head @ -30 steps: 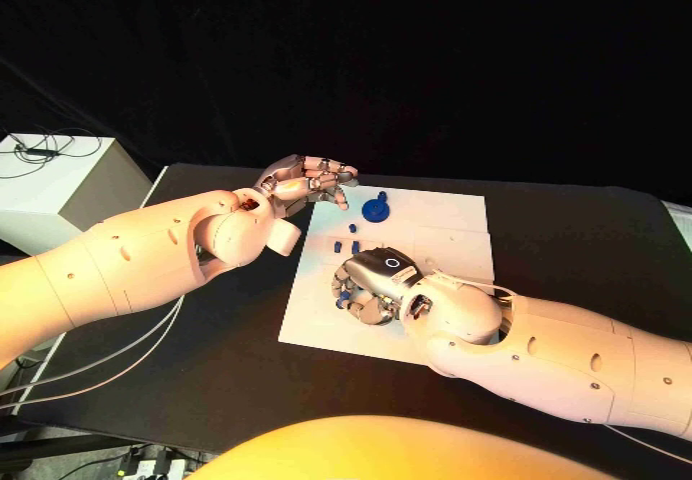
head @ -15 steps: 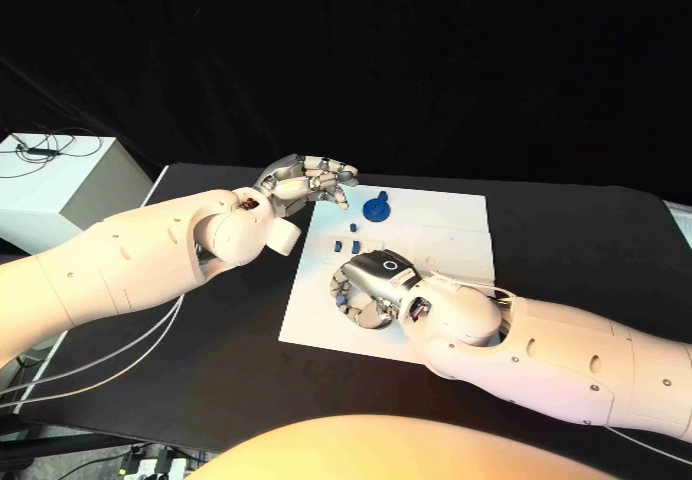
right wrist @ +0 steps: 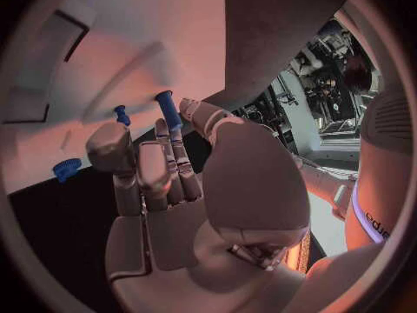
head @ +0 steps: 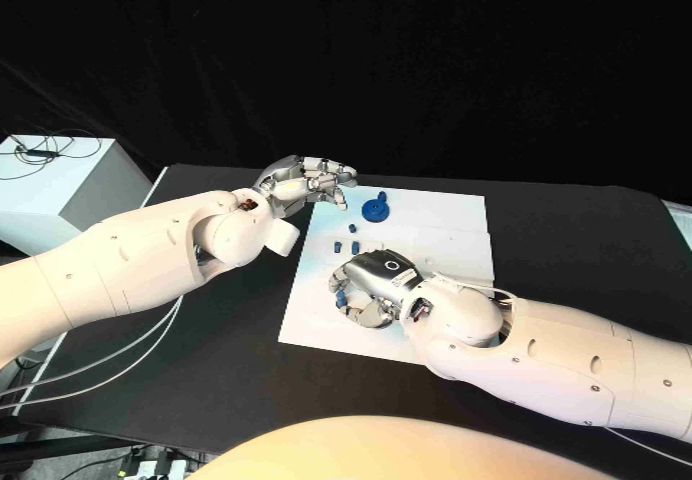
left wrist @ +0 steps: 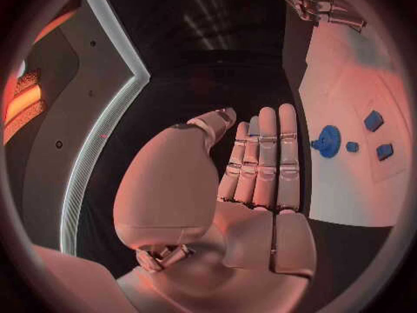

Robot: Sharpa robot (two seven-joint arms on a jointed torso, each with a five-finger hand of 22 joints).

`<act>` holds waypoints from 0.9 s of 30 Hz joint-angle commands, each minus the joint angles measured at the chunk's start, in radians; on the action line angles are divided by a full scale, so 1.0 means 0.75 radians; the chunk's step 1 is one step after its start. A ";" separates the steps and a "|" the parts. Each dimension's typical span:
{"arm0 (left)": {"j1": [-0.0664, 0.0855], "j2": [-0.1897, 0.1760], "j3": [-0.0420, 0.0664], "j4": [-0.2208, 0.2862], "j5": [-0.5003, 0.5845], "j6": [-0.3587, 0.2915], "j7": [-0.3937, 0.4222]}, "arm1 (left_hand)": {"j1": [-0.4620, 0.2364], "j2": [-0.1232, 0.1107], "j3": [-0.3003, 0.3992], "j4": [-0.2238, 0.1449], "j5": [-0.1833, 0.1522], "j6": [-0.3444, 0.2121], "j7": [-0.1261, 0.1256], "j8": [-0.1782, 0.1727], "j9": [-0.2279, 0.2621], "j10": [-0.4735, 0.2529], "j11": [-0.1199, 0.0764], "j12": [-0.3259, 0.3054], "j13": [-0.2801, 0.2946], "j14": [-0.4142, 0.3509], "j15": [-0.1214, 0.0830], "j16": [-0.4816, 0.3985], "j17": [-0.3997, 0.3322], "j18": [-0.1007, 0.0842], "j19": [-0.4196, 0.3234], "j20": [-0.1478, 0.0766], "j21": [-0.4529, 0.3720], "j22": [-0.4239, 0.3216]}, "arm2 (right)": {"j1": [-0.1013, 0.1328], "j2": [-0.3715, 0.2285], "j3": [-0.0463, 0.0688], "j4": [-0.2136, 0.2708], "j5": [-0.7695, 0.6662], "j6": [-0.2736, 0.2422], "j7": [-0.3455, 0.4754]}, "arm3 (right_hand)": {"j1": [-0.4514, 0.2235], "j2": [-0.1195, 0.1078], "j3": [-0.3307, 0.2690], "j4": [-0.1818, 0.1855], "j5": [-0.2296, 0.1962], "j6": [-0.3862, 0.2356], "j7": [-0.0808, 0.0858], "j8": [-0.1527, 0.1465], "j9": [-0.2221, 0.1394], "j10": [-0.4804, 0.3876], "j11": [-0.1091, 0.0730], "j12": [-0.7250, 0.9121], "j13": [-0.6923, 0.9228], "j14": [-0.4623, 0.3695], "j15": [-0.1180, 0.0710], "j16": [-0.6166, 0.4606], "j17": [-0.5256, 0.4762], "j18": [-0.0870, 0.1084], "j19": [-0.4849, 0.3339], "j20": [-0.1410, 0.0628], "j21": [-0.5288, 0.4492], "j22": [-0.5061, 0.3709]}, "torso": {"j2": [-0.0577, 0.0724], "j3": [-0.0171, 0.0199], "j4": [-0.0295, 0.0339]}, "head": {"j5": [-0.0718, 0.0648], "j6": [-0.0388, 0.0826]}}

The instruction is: Assemble the parts on the task board

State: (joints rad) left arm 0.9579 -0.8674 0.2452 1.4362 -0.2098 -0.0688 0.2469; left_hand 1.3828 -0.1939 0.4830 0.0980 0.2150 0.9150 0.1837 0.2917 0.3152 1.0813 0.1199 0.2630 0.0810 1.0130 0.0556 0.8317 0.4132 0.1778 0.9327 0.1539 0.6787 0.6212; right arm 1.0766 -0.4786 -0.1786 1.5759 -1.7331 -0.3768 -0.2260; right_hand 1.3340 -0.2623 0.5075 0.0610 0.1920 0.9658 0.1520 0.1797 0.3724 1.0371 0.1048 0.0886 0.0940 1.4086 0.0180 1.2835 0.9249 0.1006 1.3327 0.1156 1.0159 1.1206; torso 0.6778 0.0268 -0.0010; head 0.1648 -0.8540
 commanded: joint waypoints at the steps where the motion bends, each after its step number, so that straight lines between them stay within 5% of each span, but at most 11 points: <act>1: 0.000 0.001 0.001 0.002 0.008 0.019 0.006 | 0.002 0.007 -0.008 0.003 -0.002 0.002 0.004 -0.007 -0.002 -0.001 0.005 -0.006 0.002 0.000 0.003 -0.005 0.001 0.005 0.007 0.000 -0.005 -0.002 | -0.001 -0.003 0.000 0.002 0.003 -0.050 0.013 | 0.034 0.013 -0.089 0.014 -0.003 -0.038 -0.008 -0.031 -0.011 -0.071 0.011 0.022 -0.012 -0.041 0.013 -0.030 -0.065 0.036 -0.040 0.009 -0.077 -0.053 | 0.000 0.0000 0.0001 | -0.002 0.000; 2: 0.000 0.001 0.001 0.002 0.008 0.019 0.006 | 0.002 0.007 -0.008 0.003 -0.002 0.002 0.004 -0.007 -0.002 -0.001 0.005 -0.006 0.002 0.000 0.003 -0.005 0.001 0.005 0.007 0.000 -0.005 -0.002 | -0.001 -0.004 0.000 0.003 0.008 -0.060 0.015 | 0.041 0.017 -0.112 0.018 -0.004 -0.049 -0.010 -0.039 -0.014 -0.086 0.015 0.025 -0.015 -0.050 0.014 -0.037 -0.082 0.039 -0.049 0.012 -0.096 -0.067 | 0.000 0.0002 -0.0002 | -0.003 0.001; 4: 0.000 0.001 0.001 0.001 0.008 0.019 0.006 | 0.002 0.007 -0.008 0.003 -0.002 0.002 0.004 -0.007 -0.002 -0.001 0.005 -0.006 0.002 0.000 0.003 -0.005 0.001 0.005 0.007 0.000 -0.005 -0.002 | -0.002 -0.009 0.000 0.006 0.021 -0.087 0.022 | 0.131 0.065 -0.325 0.084 -0.036 -0.126 -0.023 -0.090 -0.035 -0.173 0.033 0.068 -0.020 -0.088 0.028 -0.056 -0.145 0.050 -0.079 0.029 -0.172 -0.118 | 0.000 0.0001 -0.0003 | -0.004 0.003; 5: 0.000 0.002 0.001 0.001 0.008 0.019 0.006 | 0.002 0.007 -0.008 0.003 -0.002 0.002 0.004 -0.007 -0.002 -0.001 0.005 -0.006 0.002 0.000 0.003 -0.005 0.001 0.005 0.007 0.000 -0.005 -0.002 | -0.002 -0.012 0.000 0.008 0.026 -0.096 0.025 | 0.175 0.054 -0.406 0.149 -0.062 -0.186 -0.056 -0.123 -0.050 -0.220 0.039 0.088 -0.022 -0.104 0.035 -0.066 -0.179 0.059 -0.097 0.033 -0.224 -0.156 | 0.000 0.0000 0.0001 | -0.005 0.003; 7: 0.000 0.002 0.001 0.000 0.008 0.020 0.006 | 0.002 0.007 -0.008 0.003 -0.002 0.002 0.004 -0.007 -0.002 -0.001 0.005 -0.006 0.002 0.000 0.003 -0.005 0.001 0.005 0.007 0.000 -0.005 -0.002 | -0.002 -0.018 0.000 0.013 0.041 -0.119 0.034 | 0.278 0.021 -0.537 0.311 -0.071 -0.326 -0.083 -0.157 -0.092 -0.297 0.050 0.140 -0.021 -0.131 0.044 -0.081 -0.238 0.075 -0.124 0.041 -0.325 -0.229 | -0.001 0.0001 0.0000 | -0.007 0.005; 10: 0.000 0.004 0.001 -0.002 0.008 0.020 0.006 | 0.002 0.007 -0.008 0.003 -0.002 0.002 0.004 -0.007 -0.002 -0.001 0.005 -0.006 0.002 0.000 0.003 -0.005 0.001 0.005 0.007 0.000 -0.005 -0.002 | -0.002 -0.038 0.000 0.027 0.078 -0.158 0.056 | 0.278 0.009 -0.589 0.314 -0.068 -0.479 -0.108 -0.168 -0.147 -0.333 0.054 0.171 -0.019 -0.141 0.048 -0.087 -0.266 0.081 -0.130 0.044 -0.368 -0.261 | -0.002 0.0001 -0.0004 | -0.010 0.008; 16: -0.001 0.007 0.001 -0.003 0.010 0.024 0.007 | 0.002 0.007 -0.008 0.003 -0.002 0.002 0.004 -0.007 -0.002 -0.001 0.005 -0.006 0.002 0.000 0.003 -0.005 0.001 0.005 0.007 0.000 -0.005 -0.002 | 0.003 -0.132 0.011 0.086 0.229 -0.239 0.141 | 0.248 0.013 -0.637 0.315 -0.081 -0.570 -0.117 -0.169 -0.180 -0.337 0.049 0.228 -0.013 -0.141 0.044 -0.089 -0.290 0.086 -0.129 0.043 -0.408 -0.291 | -0.003 -0.0008 0.0007 | -0.025 0.021; 18: -0.003 0.005 0.001 -0.003 0.011 0.023 0.008 | 0.002 0.007 -0.008 0.003 -0.002 0.002 0.004 -0.007 -0.002 -0.001 0.005 -0.006 0.002 0.000 0.003 -0.005 0.001 0.005 0.007 0.000 -0.005 -0.002 | 0.011 -0.181 0.020 0.113 0.320 -0.262 0.185 | 0.240 0.048 -0.622 0.313 -0.079 -0.495 -0.062 -0.147 -0.156 -0.284 0.032 0.278 -0.005 -0.118 0.032 -0.072 -0.267 0.082 -0.103 0.034 -0.381 -0.271 | -0.004 -0.0004 -0.0002 | -0.034 0.026; 20: -0.008 0.002 0.001 -0.002 0.013 0.023 0.008 | 0.002 0.007 -0.008 0.003 -0.002 0.002 0.004 -0.007 -0.002 -0.001 0.005 -0.006 0.002 0.000 0.003 -0.005 0.001 0.005 0.007 0.000 -0.005 -0.002 | 0.029 -0.241 0.028 0.140 0.455 -0.263 0.241 | 0.239 0.103 -0.576 0.305 -0.084 -0.218 0.029 -0.062 -0.076 -0.120 -0.006 0.357 0.003 -0.063 -0.001 -0.033 -0.195 0.064 -0.042 0.002 -0.291 -0.201 | -0.004 0.0008 -0.0032 | -0.041 0.032; 23: -0.015 -0.007 0.001 0.000 0.015 0.021 0.008 | 0.002 0.007 -0.008 0.003 -0.002 0.002 0.004 -0.007 -0.002 -0.001 0.005 -0.006 0.002 0.000 0.003 -0.005 0.001 0.005 0.007 0.000 -0.005 -0.002 | 0.057 -0.316 0.034 0.167 0.623 -0.235 0.305 | 0.251 0.135 -0.541 0.303 -0.081 -0.155 0.035 -0.031 -0.072 -0.025 -0.001 0.375 0.004 -0.032 -0.001 -0.007 -0.136 0.052 -0.008 -0.001 -0.233 -0.156 | -0.008 0.0021 -0.0088 | -0.052 0.038; 27: -0.026 -0.021 0.001 0.002 0.016 0.014 0.009 | 0.002 0.008 -0.009 0.004 -0.002 0.002 0.004 -0.008 -0.002 -0.002 0.005 -0.008 0.002 0.000 0.004 -0.006 0.002 0.005 0.008 0.000 -0.007 -0.002 | 0.103 -0.435 0.040 0.206 0.803 -0.147 0.328 | 0.264 0.150 -0.452 0.306 -0.064 -0.054 0.008 0.012 -0.073 0.197 -0.045 0.377 0.022 0.060 -0.037 0.085 0.088 0.018 0.085 -0.031 -0.036 -0.002 | -0.016 0.0041 -0.0177 | -0.077 0.046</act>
State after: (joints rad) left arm 0.9398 -0.8825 0.2452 1.4343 -0.2076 -0.0681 0.2461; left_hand 1.3828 -0.1939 0.4800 0.1009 0.2150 0.9149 0.1837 0.2918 0.3153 1.0813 0.1199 0.2631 0.0810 1.0130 0.0556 0.8317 0.4132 0.1778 0.9327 0.1539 0.6787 0.6203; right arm 1.1502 -0.7939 -0.1488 1.7202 -1.3199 -0.5275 -0.0515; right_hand 1.5344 -0.1527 0.1642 0.2902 0.1431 0.9208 0.1585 0.1863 0.3175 1.1694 0.0786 0.3720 0.1097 1.4494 -0.0084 1.3446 0.9835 0.1235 1.3928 0.0939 0.9827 1.1140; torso 0.6702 0.0284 -0.0089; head 0.1186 -0.8228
